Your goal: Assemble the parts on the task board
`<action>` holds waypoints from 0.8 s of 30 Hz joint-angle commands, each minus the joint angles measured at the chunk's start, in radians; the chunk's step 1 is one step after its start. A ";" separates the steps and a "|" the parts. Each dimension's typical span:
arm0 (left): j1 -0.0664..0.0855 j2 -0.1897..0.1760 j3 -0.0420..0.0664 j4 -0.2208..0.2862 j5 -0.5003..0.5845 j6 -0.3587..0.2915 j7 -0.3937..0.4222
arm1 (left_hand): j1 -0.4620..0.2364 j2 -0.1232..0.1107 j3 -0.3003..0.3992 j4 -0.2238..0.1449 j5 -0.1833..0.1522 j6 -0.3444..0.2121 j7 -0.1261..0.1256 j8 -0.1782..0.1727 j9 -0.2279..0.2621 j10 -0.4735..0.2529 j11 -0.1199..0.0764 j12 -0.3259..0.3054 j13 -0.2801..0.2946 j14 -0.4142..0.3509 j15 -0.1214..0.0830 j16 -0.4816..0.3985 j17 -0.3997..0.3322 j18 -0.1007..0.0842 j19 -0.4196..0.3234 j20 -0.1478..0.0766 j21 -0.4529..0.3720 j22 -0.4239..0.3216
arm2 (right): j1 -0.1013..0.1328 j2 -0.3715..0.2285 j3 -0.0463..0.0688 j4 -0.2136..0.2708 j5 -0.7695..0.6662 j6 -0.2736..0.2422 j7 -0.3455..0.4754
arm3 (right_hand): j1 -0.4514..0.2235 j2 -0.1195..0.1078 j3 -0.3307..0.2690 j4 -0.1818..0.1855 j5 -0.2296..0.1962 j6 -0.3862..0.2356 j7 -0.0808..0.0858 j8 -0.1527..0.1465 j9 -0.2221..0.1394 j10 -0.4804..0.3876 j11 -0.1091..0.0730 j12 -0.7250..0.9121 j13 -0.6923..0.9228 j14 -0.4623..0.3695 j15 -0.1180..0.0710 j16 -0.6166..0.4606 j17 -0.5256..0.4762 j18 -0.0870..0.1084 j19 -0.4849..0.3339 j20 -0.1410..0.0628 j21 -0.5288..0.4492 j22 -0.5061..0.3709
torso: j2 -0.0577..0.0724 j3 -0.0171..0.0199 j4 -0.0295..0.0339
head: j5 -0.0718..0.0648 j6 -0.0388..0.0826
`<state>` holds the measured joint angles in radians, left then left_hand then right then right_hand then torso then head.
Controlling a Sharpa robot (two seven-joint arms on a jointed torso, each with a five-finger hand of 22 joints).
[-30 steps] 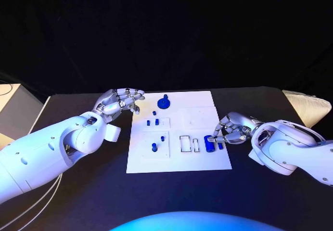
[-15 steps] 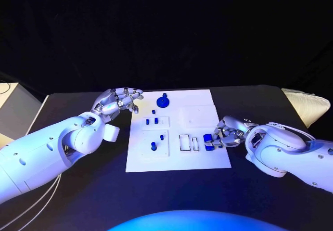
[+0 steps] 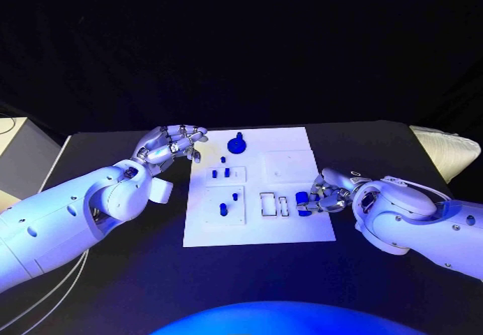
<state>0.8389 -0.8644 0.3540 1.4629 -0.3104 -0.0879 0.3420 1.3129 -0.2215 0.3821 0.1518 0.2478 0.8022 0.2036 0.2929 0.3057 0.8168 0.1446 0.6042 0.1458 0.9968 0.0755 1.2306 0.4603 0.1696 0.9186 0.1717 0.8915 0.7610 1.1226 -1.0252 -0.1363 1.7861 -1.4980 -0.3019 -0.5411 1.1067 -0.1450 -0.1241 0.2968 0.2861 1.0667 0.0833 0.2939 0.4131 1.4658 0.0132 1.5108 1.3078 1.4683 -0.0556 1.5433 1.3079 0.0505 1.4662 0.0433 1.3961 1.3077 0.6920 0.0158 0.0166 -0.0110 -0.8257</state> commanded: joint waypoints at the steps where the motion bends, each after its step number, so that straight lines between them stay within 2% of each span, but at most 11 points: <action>1: -0.001 0.000 0.001 0.001 0.007 0.026 0.010 | -0.001 0.002 -0.005 -0.001 -0.002 -0.007 0.006 0.005 -0.001 -0.007 0.002 0.004 0.001 0.007 0.001 0.004 -0.001 0.015 0.006 0.002 -0.004 -0.001 | -0.003 0.009 0.000 -0.006 -0.036 0.040 -0.017 | -0.019 0.000 -0.007 0.002 0.000 -0.008 -0.002 0.005 0.002 0.068 -0.008 -0.001 0.215 0.090 -0.006 0.006 0.204 -0.013 0.054 -0.001 0.007 0.144 | 0.000 -0.0004 0.0014 | 0.001 -0.002; 7: -0.001 -0.003 0.001 0.002 0.007 0.031 0.006 | -0.003 0.003 -0.014 0.005 0.001 -0.009 0.007 0.006 -0.001 -0.011 0.002 0.005 0.002 0.006 0.002 0.004 -0.001 0.014 0.007 0.002 -0.006 -0.002 | -0.010 0.027 -0.001 -0.027 -0.046 0.057 -0.022 | -0.033 0.003 -0.007 0.002 -0.002 -0.009 -0.002 0.008 0.004 0.069 -0.008 -0.001 0.216 0.090 -0.006 0.007 0.206 -0.014 0.055 -0.001 0.010 0.146 | 0.000 0.0001 0.0007 | 0.005 -0.005; 14: -0.001 -0.006 0.001 0.004 0.006 0.035 0.002 | -0.005 0.003 -0.018 0.008 0.002 -0.010 0.007 0.007 -0.002 -0.013 0.003 0.006 0.002 0.006 0.002 0.004 -0.001 0.014 0.007 0.002 -0.007 -0.003 | -0.012 0.048 -0.002 -0.053 -0.053 0.076 -0.027 | -0.041 0.008 -0.005 0.001 -0.004 -0.010 -0.002 0.010 0.005 0.070 -0.008 0.001 0.218 0.091 -0.006 0.009 0.211 -0.015 0.057 -0.001 0.016 0.151 | 0.000 -0.0017 0.0006 | 0.006 -0.007; 17: -0.001 -0.007 0.001 0.005 0.006 0.037 0.000 | -0.005 0.003 -0.020 0.010 0.003 -0.010 0.007 0.007 -0.002 -0.013 0.003 0.006 0.002 0.005 0.002 0.004 -0.001 0.014 0.008 0.003 -0.008 -0.003 | -0.014 0.056 -0.003 -0.061 -0.054 0.090 -0.028 | -0.036 0.012 -0.001 0.000 -0.002 -0.011 -0.002 0.011 0.005 0.070 -0.008 0.001 0.218 0.091 -0.006 0.009 0.211 -0.015 0.057 -0.001 0.016 0.151 | -0.001 -0.0025 0.0026 | 0.005 -0.009; 19: -0.001 -0.008 0.001 0.005 0.005 0.037 -0.001 | -0.005 0.003 -0.020 0.010 0.003 -0.010 0.007 0.007 -0.002 -0.014 0.003 0.006 0.002 0.005 0.002 0.004 -0.001 0.014 0.008 0.003 -0.008 -0.003 | -0.015 0.059 -0.004 -0.062 -0.054 0.094 -0.028 | -0.023 0.016 0.007 -0.001 0.001 -0.012 -0.003 0.013 0.007 0.072 -0.008 0.003 0.220 0.092 -0.006 0.010 0.214 -0.016 0.057 -0.001 0.019 0.154 | -0.001 -0.0018 0.0016 | 0.005 -0.009; 22: -0.001 -0.009 0.001 0.006 0.005 0.037 -0.002 | -0.005 0.004 -0.020 0.010 0.003 -0.010 0.007 0.007 -0.002 -0.014 0.003 0.006 0.003 0.005 0.002 0.004 -0.001 0.014 0.008 0.003 -0.008 -0.003 | -0.017 0.061 -0.004 -0.060 -0.053 0.091 -0.028 | 0.035 0.032 0.032 -0.003 0.042 -0.014 -0.004 0.021 0.010 0.076 -0.010 0.011 0.227 0.093 -0.007 0.012 0.220 -0.017 0.058 -0.001 0.023 0.159 | -0.001 -0.0020 0.0015 | 0.006 -0.009; 24: -0.001 -0.010 0.001 0.006 0.005 0.037 -0.003 | -0.005 0.004 -0.020 0.010 0.003 -0.010 0.007 0.007 -0.002 -0.014 0.003 0.006 0.003 0.005 0.002 0.004 -0.001 0.014 0.008 0.003 -0.008 -0.003 | -0.018 0.063 -0.004 -0.056 -0.050 0.080 -0.027 | 0.043 0.035 0.035 -0.003 0.052 -0.015 -0.004 0.022 0.010 0.077 -0.010 0.011 0.227 0.093 -0.007 0.012 0.220 -0.017 0.058 -0.001 0.023 0.159 | -0.001 -0.0018 -0.0001 | 0.007 -0.008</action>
<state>0.8384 -0.8747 0.3537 1.4654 -0.3099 -0.0708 0.3369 1.3129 -0.2215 0.3682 0.1601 0.2479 0.7988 0.2070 0.2943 0.3050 0.8096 0.1447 0.6041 0.1475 0.9968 0.0754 1.2305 0.4604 0.1696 0.9188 0.1720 0.8878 0.7593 1.1147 -0.9663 -0.1333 1.7304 -1.5436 -0.2593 -0.5568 1.1412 -0.1123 -0.0908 0.2929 0.3386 1.0557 0.0833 0.3094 0.5862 1.4658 0.0131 1.5185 1.3075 1.4683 -0.0556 1.5517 1.3077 0.0510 1.4662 0.0432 1.4144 1.3074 0.6914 0.0140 0.0180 -0.0058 -0.8348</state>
